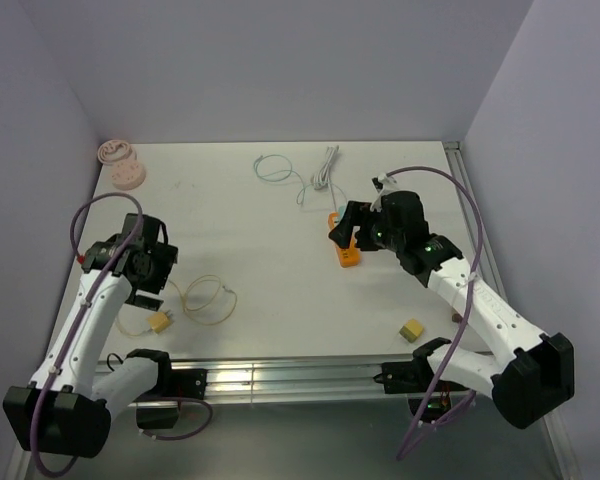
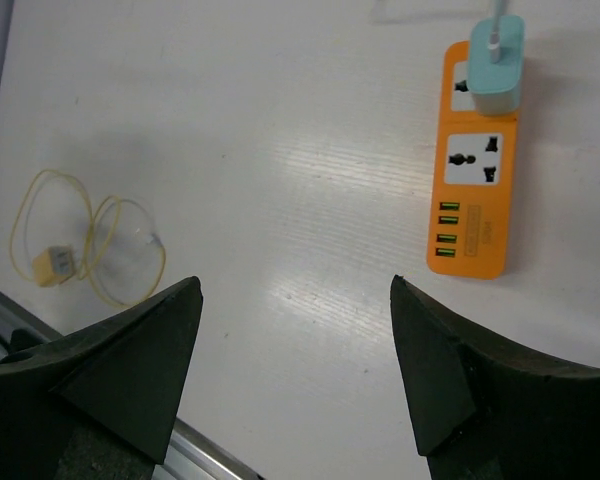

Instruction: Insert the plug

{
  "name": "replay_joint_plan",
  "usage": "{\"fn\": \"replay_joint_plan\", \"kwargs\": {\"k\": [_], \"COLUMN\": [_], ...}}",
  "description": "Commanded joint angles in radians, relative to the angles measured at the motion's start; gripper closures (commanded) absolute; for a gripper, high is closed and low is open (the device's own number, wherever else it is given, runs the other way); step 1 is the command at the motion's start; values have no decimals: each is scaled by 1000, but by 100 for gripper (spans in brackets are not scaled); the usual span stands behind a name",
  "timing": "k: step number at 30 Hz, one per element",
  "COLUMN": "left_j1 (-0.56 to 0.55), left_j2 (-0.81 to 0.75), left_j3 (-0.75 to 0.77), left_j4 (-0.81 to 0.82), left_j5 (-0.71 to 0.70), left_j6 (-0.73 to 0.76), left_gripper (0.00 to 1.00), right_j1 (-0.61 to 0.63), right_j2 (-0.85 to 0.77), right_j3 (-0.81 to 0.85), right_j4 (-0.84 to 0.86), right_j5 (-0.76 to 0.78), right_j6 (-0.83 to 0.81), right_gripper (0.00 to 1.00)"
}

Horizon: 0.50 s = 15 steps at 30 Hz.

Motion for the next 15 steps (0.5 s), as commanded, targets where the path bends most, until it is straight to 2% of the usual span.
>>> {"fn": "replay_joint_plan", "kwargs": {"k": [1, 3, 8, 11, 15], "left_j1": [39, 59, 73, 86, 137], "left_j2": [-69, -112, -107, -54, 25], "left_j3": [-51, -95, -89, -72, -81], "left_j4": [-93, -111, -132, -168, -156], "left_j5": [47, 79, 28, -36, -30], "left_j6": [-194, -313, -412, -436, -407], "left_gripper": [0, 2, 2, 1, 0], "right_j1": [21, 22, 27, 32, 41], "right_j2": [-59, -76, -111, -116, -129], "right_j3": [-18, -29, -64, -69, -81], "right_j4": [19, 19, 32, 39, 50], "right_j5": [-22, -18, -28, -61, -59], "right_j6": [-10, -19, -25, -24, -25], "right_gripper": [18, 18, 18, 18, 18]}}
